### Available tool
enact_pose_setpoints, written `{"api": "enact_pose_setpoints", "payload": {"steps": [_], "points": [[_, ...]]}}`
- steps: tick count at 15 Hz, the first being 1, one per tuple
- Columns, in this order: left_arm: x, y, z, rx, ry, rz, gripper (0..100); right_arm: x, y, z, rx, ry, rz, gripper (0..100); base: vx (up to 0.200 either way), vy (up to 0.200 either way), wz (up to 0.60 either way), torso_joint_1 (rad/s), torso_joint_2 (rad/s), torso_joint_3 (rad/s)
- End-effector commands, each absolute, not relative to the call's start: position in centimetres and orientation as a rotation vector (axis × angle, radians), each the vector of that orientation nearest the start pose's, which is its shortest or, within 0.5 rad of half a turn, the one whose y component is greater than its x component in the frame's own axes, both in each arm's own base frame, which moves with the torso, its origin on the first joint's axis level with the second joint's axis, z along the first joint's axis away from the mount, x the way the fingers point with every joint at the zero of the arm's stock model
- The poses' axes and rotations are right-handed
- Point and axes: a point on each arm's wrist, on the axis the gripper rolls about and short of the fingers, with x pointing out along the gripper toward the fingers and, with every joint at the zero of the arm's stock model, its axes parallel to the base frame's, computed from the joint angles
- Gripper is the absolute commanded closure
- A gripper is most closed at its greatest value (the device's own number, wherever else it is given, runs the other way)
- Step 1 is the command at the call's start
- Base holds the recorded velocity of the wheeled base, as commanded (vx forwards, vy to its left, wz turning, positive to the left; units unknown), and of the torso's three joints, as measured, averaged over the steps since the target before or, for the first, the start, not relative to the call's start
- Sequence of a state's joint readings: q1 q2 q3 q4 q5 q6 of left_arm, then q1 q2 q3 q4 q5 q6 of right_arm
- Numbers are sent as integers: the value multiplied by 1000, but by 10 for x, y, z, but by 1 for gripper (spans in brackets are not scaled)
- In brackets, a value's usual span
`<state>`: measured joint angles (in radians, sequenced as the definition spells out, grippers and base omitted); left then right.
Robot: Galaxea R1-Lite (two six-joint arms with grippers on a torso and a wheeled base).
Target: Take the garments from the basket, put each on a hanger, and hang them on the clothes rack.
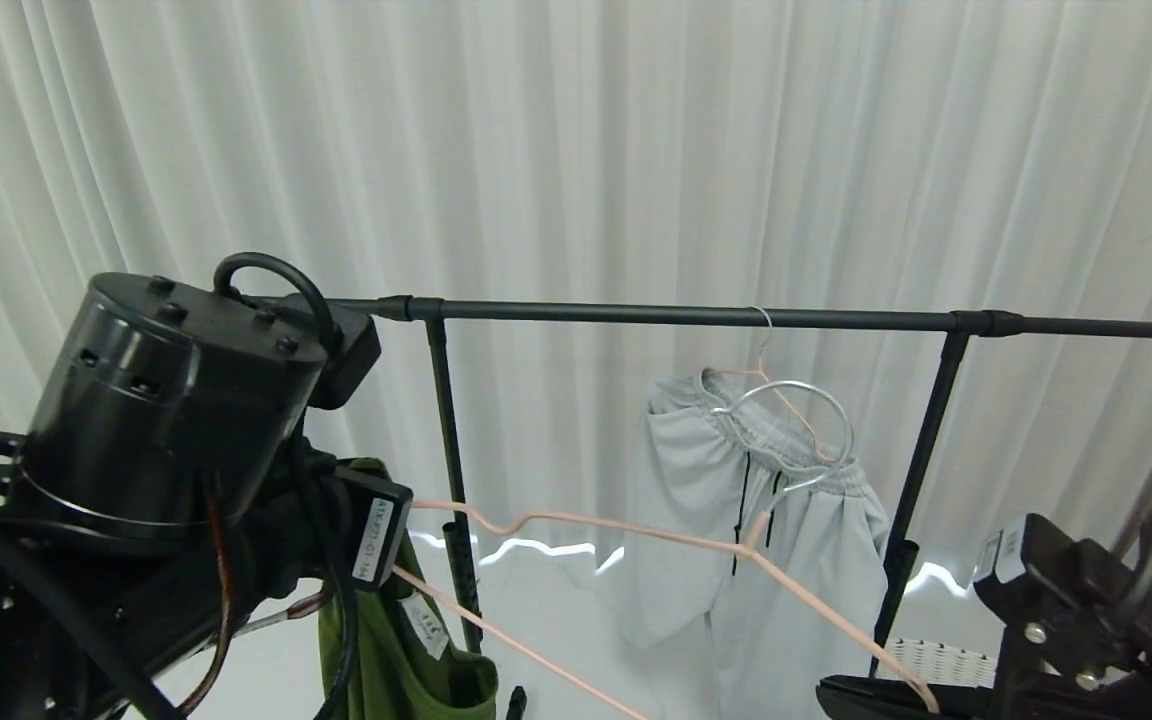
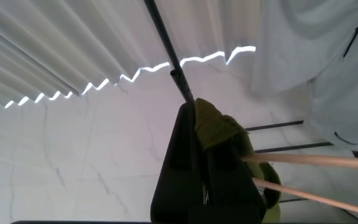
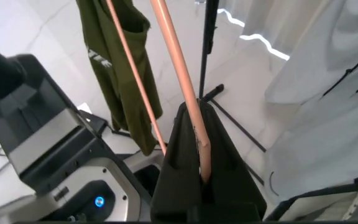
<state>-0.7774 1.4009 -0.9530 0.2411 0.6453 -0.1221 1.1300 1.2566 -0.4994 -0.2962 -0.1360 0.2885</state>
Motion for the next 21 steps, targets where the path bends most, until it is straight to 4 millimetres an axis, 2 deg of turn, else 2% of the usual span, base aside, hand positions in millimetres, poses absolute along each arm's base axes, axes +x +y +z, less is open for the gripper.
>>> {"api": "enact_pose_setpoints", "payload": {"steps": [1, 5, 8, 11, 16, 21], "points": [[166, -145, 224, 332, 527, -95, 100, 85, 172, 172, -14, 546, 892, 100, 0, 0, 0, 0, 0, 0], [168, -146, 225, 325, 521, -95, 100, 96, 193, 168, 2, 535, 883, 100, 0, 0, 0, 0, 0, 0], [172, -150, 228, 259, 513, -68, 100, 106, 203, 157, 25, 598, 826, 100, 0, 0, 0, 0, 0, 0], [176, -147, 226, 276, 503, 11, 100, 114, 207, 150, 49, 609, 716, 100, 0, 0, 0, 0, 0, 0], [184, -149, 218, 293, 525, 39, 100, 116, 201, 168, 103, 547, 705, 100, 0, 0, 0, 0, 0, 0], [177, -167, 223, 259, 504, -25, 100, 111, 221, 168, 83, 557, 760, 100, 0, 0, 0, 0, 0, 0]]}}
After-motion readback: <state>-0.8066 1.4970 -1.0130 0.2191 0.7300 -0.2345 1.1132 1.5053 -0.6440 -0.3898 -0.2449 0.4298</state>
